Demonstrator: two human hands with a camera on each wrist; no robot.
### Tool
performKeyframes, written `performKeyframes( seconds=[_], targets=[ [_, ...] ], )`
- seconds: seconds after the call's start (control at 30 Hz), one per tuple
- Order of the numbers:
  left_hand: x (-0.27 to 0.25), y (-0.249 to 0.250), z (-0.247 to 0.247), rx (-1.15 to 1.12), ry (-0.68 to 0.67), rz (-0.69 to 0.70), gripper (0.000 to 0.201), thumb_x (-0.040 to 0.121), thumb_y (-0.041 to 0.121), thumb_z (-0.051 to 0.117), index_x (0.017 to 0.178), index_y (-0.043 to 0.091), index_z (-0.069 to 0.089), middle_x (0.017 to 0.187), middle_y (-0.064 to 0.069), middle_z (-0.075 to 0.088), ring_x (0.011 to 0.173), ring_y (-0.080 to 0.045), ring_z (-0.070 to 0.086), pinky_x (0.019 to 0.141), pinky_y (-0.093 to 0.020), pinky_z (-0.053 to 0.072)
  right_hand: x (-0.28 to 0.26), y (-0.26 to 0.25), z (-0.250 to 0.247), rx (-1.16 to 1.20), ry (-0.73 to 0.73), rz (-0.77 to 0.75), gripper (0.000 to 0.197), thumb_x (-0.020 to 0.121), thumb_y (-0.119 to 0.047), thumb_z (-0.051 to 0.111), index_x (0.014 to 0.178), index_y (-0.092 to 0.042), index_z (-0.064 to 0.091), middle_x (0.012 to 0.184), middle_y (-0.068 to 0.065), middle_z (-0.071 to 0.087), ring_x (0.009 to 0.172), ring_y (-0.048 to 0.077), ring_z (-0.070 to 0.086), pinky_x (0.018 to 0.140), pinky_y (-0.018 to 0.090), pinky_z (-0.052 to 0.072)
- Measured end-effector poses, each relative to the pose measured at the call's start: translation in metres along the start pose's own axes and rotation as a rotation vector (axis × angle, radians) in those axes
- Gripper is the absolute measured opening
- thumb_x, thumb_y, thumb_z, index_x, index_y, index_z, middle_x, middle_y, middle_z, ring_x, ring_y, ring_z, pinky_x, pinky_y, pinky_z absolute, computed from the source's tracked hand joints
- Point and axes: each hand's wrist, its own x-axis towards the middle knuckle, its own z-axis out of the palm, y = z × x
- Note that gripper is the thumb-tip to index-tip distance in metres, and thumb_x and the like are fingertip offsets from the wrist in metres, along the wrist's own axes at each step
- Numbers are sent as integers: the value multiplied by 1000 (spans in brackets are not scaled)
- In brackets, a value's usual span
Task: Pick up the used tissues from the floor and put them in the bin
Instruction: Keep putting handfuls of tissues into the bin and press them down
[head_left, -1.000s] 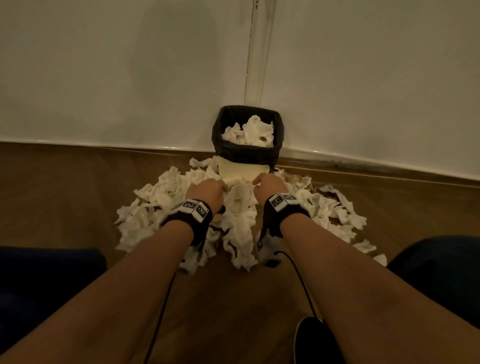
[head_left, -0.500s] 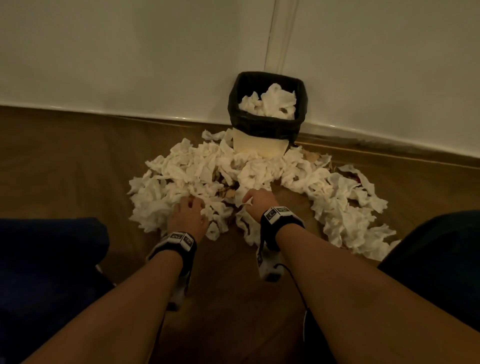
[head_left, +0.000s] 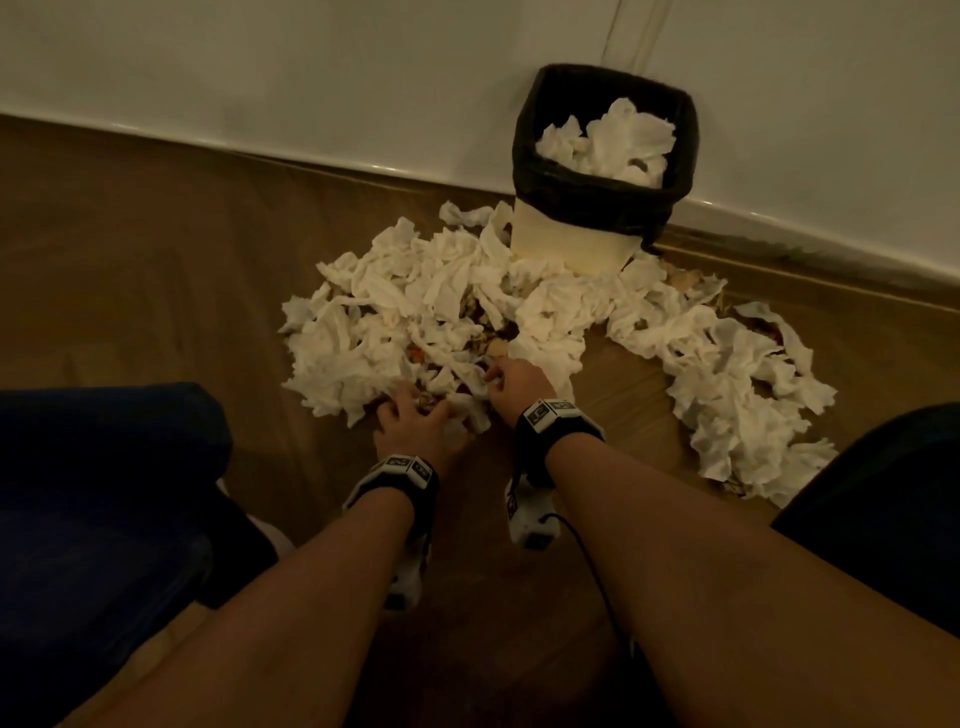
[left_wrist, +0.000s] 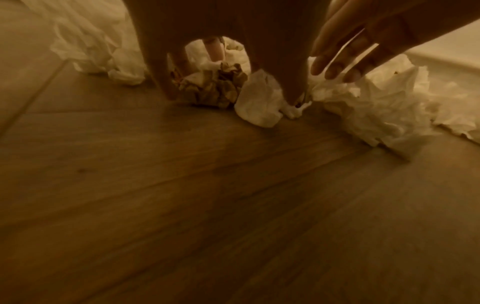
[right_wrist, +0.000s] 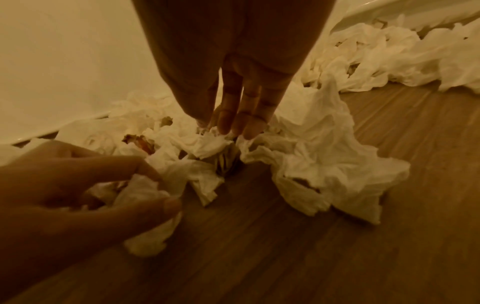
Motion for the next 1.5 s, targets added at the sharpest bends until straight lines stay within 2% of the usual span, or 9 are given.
performKeyframes(
  seconds=[0.3, 0.57, 0.73, 0.83, 0.93, 1.03, 1.1, 1.37, 1.5],
  targets=[
    [14, -19, 7, -198, 89, 28, 27, 83, 21, 67, 102, 6, 56, 127, -11, 31, 110, -27, 42, 97, -33, 42, 5, 7, 10, -26, 25, 39, 24, 94, -11, 47, 111, -5, 62, 119, 17, 56, 104, 31, 57, 82, 32, 46],
    [14, -25, 5, -562, 205, -65, 40, 76, 8, 71, 110, 11, 49, 132, -14, 25, 108, -29, 45, 89, -25, 42, 12, 1, 23, -42, 77, 24, 23, 92, -13, 48, 115, -8, 49, 123, 14, 43, 113, 32, 45, 91, 39, 43],
    [9, -30, -2, -775, 220, -125, 30, 79, 18, 69, 102, 24, 50, 127, -6, 27, 98, -14, 38, 81, -18, 38, 9, 4, 36, -271, -16, 70, 71, 90, -47, 50, 142, -8, 22, 143, 21, 27, 131, 39, 30, 107, 45, 31],
    [4, -32, -4, -853, 230, -108, 32, 75, 15, 74, 96, 26, 52, 124, -6, 36, 96, -15, 48, 81, -19, 44, 9, 6, 43, -296, -37, 145, 84, 89, -55, 47, 147, -6, 9, 151, 20, 15, 136, 41, 24, 108, 47, 29],
    [-3, -32, -4, -905, 242, -117, 30, 74, 16, 76, 95, 23, 55, 113, -5, 53, 96, -16, 57, 82, -27, 51, 15, 5, 43, -293, -82, 222, 83, 90, -52, 49, 147, -3, 12, 151, 21, 14, 137, 41, 23, 108, 46, 30],
    [-9, -35, -2, -964, 210, -173, 29, 76, 15, 75, 96, 24, 56, 104, 2, 59, 92, -8, 55, 72, -16, 46, 23, 5, 40, -337, -128, 259, 76, 91, -40, 55, 146, -5, 17, 151, 20, 16, 138, 39, 20, 113, 46, 28],
    [-10, -38, -3, -985, 196, -216, 31, 77, 14, 74, 102, 21, 58, 103, 2, 61, 90, -7, 55, 73, -18, 46, 25, 7, 40, -333, -124, 253, 69, 92, -35, 54, 145, -6, 20, 151, 20, 17, 138, 38, 21, 113, 45, 27],
    [-11, -49, -13, -923, 111, -290, 32, 79, 14, 72, 110, 14, 63, 111, -5, 65, 102, -18, 60, 79, -24, 49, 19, 13, 23, -83, -100, 268, 40, 94, -18, 49, 133, -6, 50, 135, 14, 50, 120, 31, 51, 99, 35, 43],
    [-11, -45, -22, -973, 33, -232, 44, 83, 6, 65, 126, 9, 55, 126, -12, 58, 114, -24, 55, 86, -26, 45, 10, 12, 17, 618, -113, 378, 41, 99, -11, 35, 140, -10, 40, 120, 16, 55, 90, 32, 63, 82, 42, 52]
  ],
)
